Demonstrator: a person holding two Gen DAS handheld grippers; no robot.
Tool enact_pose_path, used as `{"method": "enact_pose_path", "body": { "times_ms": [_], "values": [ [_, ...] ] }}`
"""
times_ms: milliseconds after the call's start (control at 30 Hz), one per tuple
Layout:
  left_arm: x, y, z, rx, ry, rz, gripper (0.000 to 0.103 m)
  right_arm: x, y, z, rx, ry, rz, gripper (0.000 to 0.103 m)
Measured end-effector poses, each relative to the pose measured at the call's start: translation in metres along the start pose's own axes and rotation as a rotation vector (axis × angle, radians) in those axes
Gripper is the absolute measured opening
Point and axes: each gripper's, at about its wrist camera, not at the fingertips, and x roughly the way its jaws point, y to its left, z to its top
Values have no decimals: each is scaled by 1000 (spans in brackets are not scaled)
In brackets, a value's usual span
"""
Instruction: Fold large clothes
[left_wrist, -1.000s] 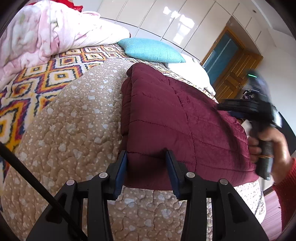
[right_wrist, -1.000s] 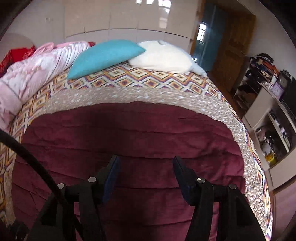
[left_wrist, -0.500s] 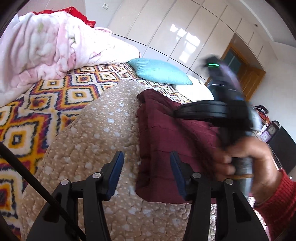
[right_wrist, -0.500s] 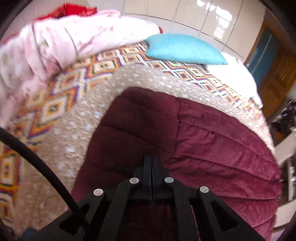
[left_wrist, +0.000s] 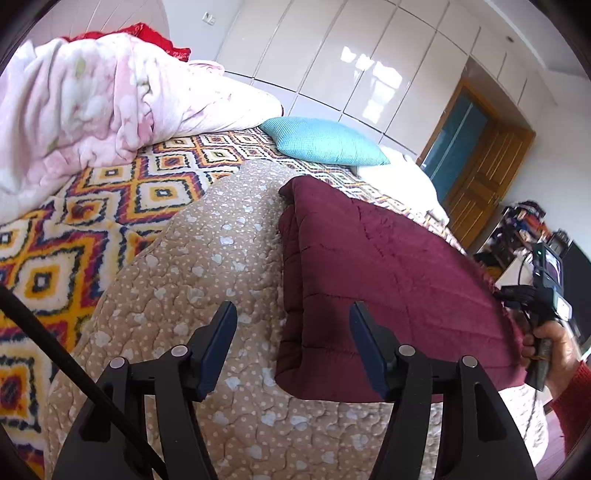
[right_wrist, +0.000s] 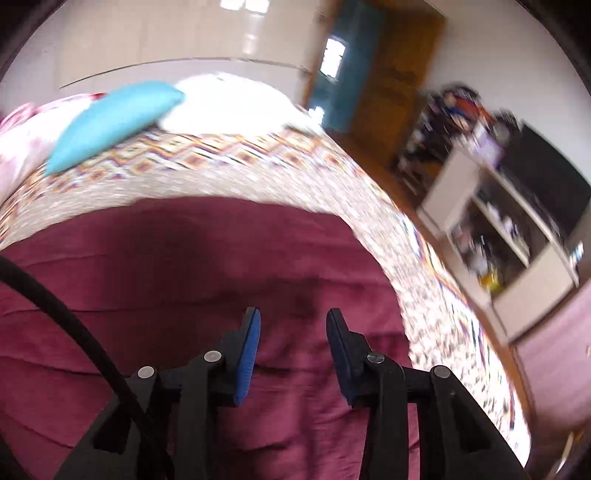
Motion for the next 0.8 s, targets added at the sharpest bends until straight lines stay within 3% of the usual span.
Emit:
{"method": "enact_pose_path", "body": {
  "times_ms": [100,133,267,333,400,467,600,667,700,733,800],
  "values": [
    [3,-3,-2,24,2,27,65,4,0,-18,10,53,83,39],
    [4,-4,-3,26,3,34,66,-8,9,-28,-35,37,115,33],
    [4,-6,-7,30,23,35,67,-63,30,-74,-217,30,311,32],
    [0,-10,-10,36,27,40,67,-87,23,-108,-232,87,440,36],
    [-7,-16,-14,48,14,45,69,-103,10,-143,-233,139,513,42],
    [-17,-29,-23,84,-6,69,73,-114,-9,-174,-223,178,552,42],
    [-30,-59,-46,173,28,108,74,-139,-63,-213,-162,99,487,44],
    [-34,-72,-58,196,75,92,74,-147,-91,-220,-103,34,438,62],
    [-37,-78,-65,199,95,82,74,-151,-104,-226,-62,-7,408,77],
    [-40,-84,-74,199,124,66,74,-153,-114,-229,-24,-41,387,84],
    [-46,-93,-90,194,166,48,74,-149,-128,-232,22,-63,342,84]
  ]
}}
